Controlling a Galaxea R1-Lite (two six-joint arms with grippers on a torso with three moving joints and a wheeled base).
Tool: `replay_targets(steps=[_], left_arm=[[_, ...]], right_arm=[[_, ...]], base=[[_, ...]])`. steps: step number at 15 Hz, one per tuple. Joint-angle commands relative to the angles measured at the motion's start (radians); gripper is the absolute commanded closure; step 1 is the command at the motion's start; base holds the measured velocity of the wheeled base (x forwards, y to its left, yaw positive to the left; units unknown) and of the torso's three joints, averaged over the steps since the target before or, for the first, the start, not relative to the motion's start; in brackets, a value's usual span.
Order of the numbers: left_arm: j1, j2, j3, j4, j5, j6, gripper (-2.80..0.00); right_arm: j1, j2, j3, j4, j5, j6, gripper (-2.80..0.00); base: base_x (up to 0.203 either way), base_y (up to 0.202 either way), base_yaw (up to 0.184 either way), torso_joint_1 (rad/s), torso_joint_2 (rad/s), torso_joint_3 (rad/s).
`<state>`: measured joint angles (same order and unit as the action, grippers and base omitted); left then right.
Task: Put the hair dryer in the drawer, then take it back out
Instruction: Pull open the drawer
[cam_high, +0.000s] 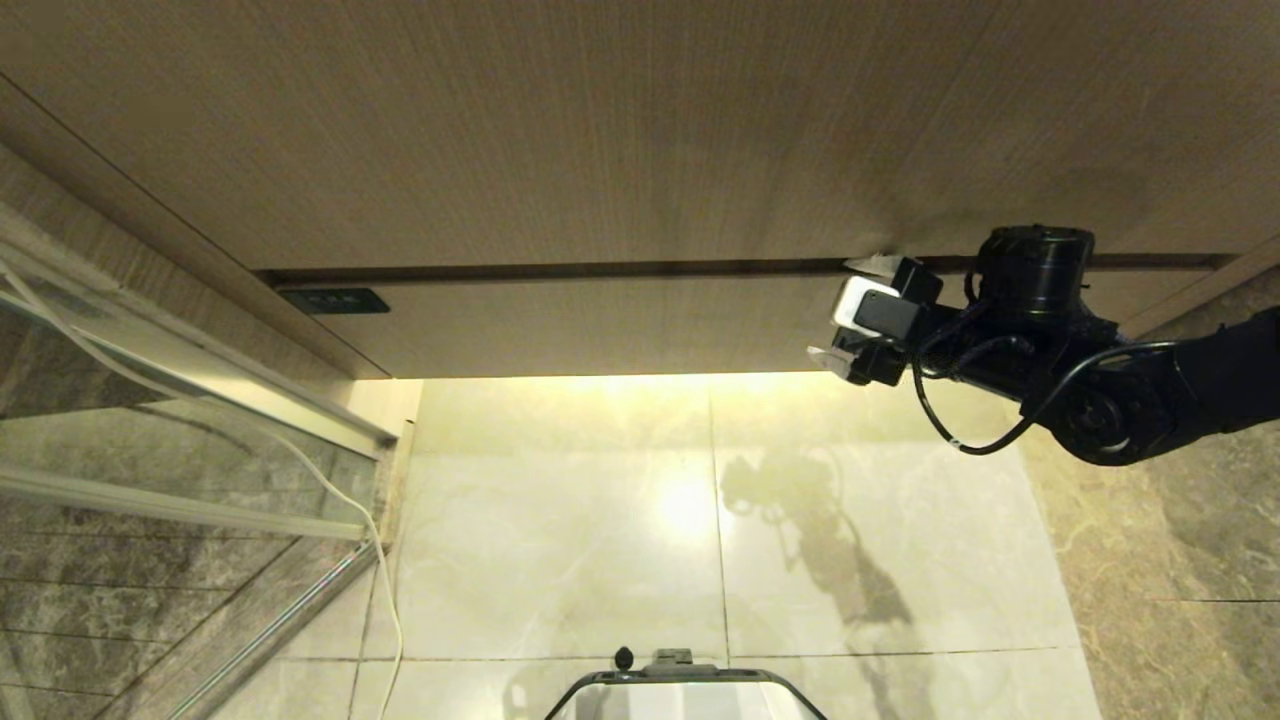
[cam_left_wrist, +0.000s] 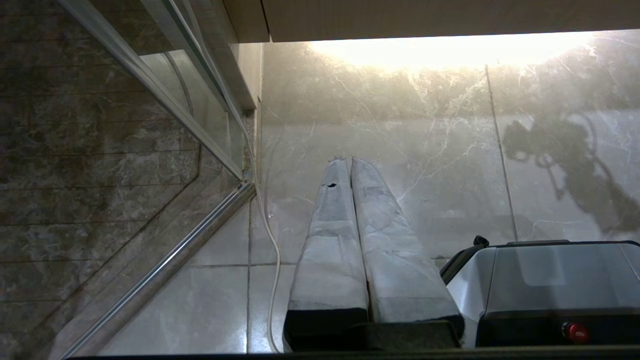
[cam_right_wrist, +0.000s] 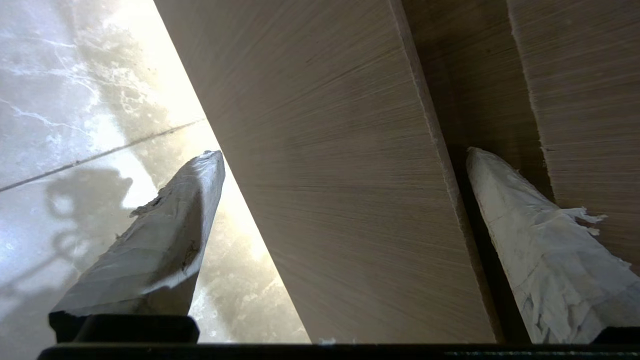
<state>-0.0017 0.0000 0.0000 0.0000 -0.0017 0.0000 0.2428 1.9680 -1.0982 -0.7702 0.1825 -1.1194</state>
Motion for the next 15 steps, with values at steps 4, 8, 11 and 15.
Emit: replay_targets(steps=[4, 8, 11, 15], left_arm=[[0.0, 0.0, 0.002, 0.0, 0.0, 0.0, 0.0], [0.0, 0.0, 0.0, 0.0, 0.0, 0.0, 0.0], [0.0, 0.0, 0.002, 0.0, 0.0, 0.0, 0.0], [0.0, 0.0, 0.002, 0.0, 0.0, 0.0, 0.0]], right_arm=[[0.001, 0.035, 0.011, 0.079, -0.013, -0.002, -2.8], [-0.005, 0.002, 0.011, 0.373, -0.023, 0.038, -2.8], [-0.005, -0.045, 0.049, 0.532, -0.133, 0.149, -2.8], [-0.005, -0.074, 0.085, 0.578, -0.18, 0.195, -2.8]], base=[[0.0, 0.0, 0.0, 0.0, 0.0, 0.0], [0.0, 0.0, 0.0, 0.0, 0.0, 0.0], [0.0, 0.0, 0.0, 0.0, 0.0, 0.0], [0.0, 0.0, 0.0, 0.0, 0.0, 0.0]])
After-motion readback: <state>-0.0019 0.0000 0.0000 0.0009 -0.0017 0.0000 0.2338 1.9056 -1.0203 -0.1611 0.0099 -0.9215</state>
